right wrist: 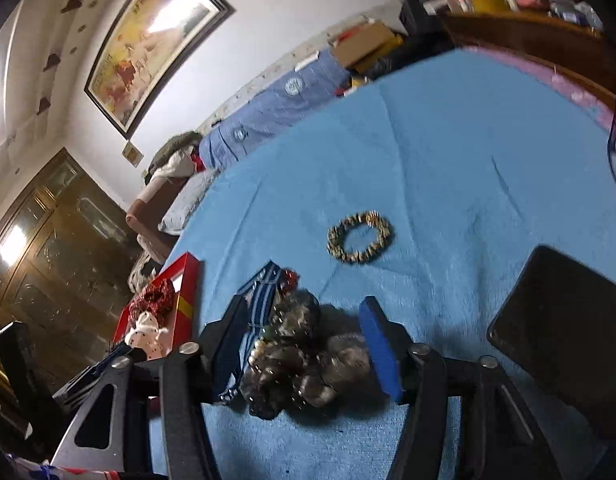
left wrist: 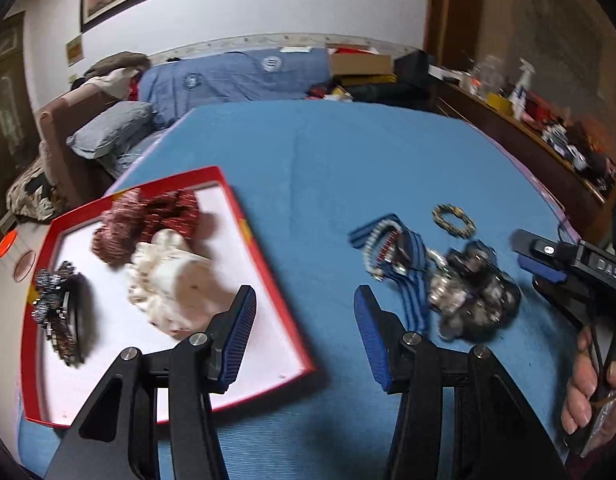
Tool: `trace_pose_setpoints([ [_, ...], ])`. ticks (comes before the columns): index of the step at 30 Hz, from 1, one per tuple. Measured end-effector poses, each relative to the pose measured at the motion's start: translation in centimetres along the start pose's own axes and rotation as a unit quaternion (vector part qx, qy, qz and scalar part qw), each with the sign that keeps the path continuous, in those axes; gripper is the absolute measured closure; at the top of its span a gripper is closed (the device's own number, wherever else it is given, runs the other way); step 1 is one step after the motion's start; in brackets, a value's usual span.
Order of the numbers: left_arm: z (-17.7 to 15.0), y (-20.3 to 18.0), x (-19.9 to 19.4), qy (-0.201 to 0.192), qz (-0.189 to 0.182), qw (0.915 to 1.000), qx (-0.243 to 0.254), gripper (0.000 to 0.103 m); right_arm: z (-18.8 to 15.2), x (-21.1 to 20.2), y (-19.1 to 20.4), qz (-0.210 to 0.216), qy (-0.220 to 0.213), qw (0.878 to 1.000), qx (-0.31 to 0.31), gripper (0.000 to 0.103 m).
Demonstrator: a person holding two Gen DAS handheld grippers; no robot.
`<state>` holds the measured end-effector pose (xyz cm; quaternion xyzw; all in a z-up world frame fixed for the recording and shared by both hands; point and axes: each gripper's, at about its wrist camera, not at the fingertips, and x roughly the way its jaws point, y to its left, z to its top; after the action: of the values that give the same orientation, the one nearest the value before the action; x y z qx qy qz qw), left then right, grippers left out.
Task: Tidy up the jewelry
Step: 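Grasp the blue-striped strap watch with left gripper while right grasps black organza scrunchie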
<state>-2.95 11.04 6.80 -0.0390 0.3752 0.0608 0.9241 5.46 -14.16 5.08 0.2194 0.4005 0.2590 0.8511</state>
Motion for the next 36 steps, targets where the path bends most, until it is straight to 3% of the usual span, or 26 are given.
trace_pose_setpoints([
  [3, -0.2, -1.0, 0.4, 0.007, -0.007, 0.9999, 0.012, 0.053, -0.1, 1.1, 0.2, 0.0, 0.033, 0.999, -0.014, 0.031],
  [8, -0.6, -1.8, 0.8, 0.015, -0.015, 0.9995, 0.022, 0.053, -1.7, 2.6, 1.5, -0.045, 0.07, 0.993, -0.083, 0.03],
  [9, -0.6, -1.8, 0.9, 0.016, -0.016, 0.9995, 0.023, 0.053, -1.8, 2.5, 1.6, -0.055, 0.064, 0.992, -0.095, 0.045],
  [10, -0.6, -2.0, 1.1, 0.017, -0.017, 0.9994, 0.025, 0.053, -1.9, 2.5, 1.8, -0.065, 0.06, 0.99, -0.107, 0.078],
  [11, -0.7, -2.1, 1.1, 0.019, -0.019, 0.9993, 0.026, 0.053, -2.1, 2.5, 1.9, -0.081, 0.058, 0.987, -0.122, 0.088],
  [13, -0.6, -2.2, 1.2, 0.021, -0.028, 0.999, 0.029, 0.053, -1.7, 2.1, 1.4, -0.08, 0.043, 0.99, -0.111, 0.094],
  [16, -0.7, -2.7, 1.6, 0.027, -0.047, 0.9978, 0.037, 0.053, -0.9, -0.4, 0.7, -0.077, -0.024, 0.993, -0.087, 0.094],
  [17, -0.8, -3.0, 1.9, 0.031, -0.057, 0.9971, 0.038, 0.052, -0.6, -1.8, 0.6, -0.082, -0.062, 0.991, -0.082, 0.094],
  [20, -0.9, -4.0, 2.8, 0.048, -0.08, 0.9948, 0.042, 0.051, -0.2, -4.0, 0.8, -0.071, -0.116, 0.988, -0.077, 0.094],
  [24, -0.7, -5.8, 4.3, 0.059, -0.081, 0.9931, 0.062, 0.043, -0.1, -4.4, 0.9, -0.059, -0.118, 0.989, -0.074, 0.094],
  [31, 1.9, -6.3, 8.2, 0.064, -0.061, 0.9957, 0.028, 0.043, 0.3, -3.9, 0.4, -0.044, -0.109, 0.992, -0.048, 0.094],
  [36, 3.1, -7.4, 10.2, 0.071, -0.054, 0.9954, 0.036, 0.043, 0.3, -3.8, 0.4, -0.037, -0.104, 0.993, -0.045, 0.094],
])
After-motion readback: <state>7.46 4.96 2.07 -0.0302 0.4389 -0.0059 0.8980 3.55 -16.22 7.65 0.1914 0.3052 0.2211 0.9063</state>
